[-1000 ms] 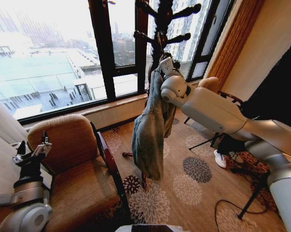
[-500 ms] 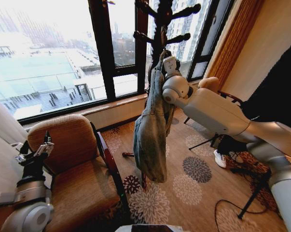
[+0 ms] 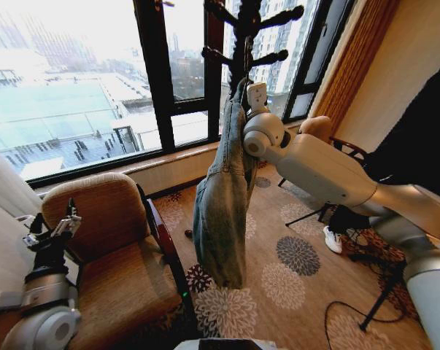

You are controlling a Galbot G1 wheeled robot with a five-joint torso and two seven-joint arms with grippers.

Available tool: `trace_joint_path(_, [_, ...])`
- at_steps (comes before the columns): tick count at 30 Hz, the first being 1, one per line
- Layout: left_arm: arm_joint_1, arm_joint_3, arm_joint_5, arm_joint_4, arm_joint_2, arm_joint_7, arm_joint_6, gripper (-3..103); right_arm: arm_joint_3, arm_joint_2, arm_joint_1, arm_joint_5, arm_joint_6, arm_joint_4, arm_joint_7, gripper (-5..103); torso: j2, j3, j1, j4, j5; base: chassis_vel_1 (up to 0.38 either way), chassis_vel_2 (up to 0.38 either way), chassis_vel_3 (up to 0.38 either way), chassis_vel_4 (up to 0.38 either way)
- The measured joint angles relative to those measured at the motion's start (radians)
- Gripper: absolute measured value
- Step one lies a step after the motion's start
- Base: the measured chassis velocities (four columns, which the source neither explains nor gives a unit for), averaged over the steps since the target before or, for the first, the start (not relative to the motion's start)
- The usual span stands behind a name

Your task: Pick up the clothes from the bed and hang them on the clothes hanger.

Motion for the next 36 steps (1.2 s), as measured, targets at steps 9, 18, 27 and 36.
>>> trace_joint_path(9, [0.006,-0.003,0.0,-0.009,0.005,0.001,0.001,100,0.026,-0.034,-0.011,-0.019,-0.007,-0.014,-0.018,23,0.0,0.0,0.0,-0.0001,0.0001,0.0,0.0,0.0,0.0])
trace_joint_path(18, [0.011,0.007,0.012,-0.02,-0.002,0.001,0.002,100,0.048,-0.085,-0.021,-0.06,-0.008,-0.017,-0.057,23,0.0,0.0,0.0,-0.0002,0.0003,0.0,0.0,0.0,0.0])
trace_joint_path(27, [0.019,0.011,0.022,-0.03,-0.016,0.002,0.003,100,0.057,-0.101,-0.029,-0.079,-0.01,-0.022,-0.076,23,0.0,0.0,0.0,-0.0001,0.0002,0.0,0.0,0.0,0.0])
trace_joint_path(36, [0.022,0.01,0.025,-0.03,-0.026,0.003,0.001,100,0.057,-0.085,-0.027,-0.098,-0.012,-0.064,-0.095,23,0.0,0.0,0.0,0.0,0.0001,0.0,0.0,0.0,0.0])
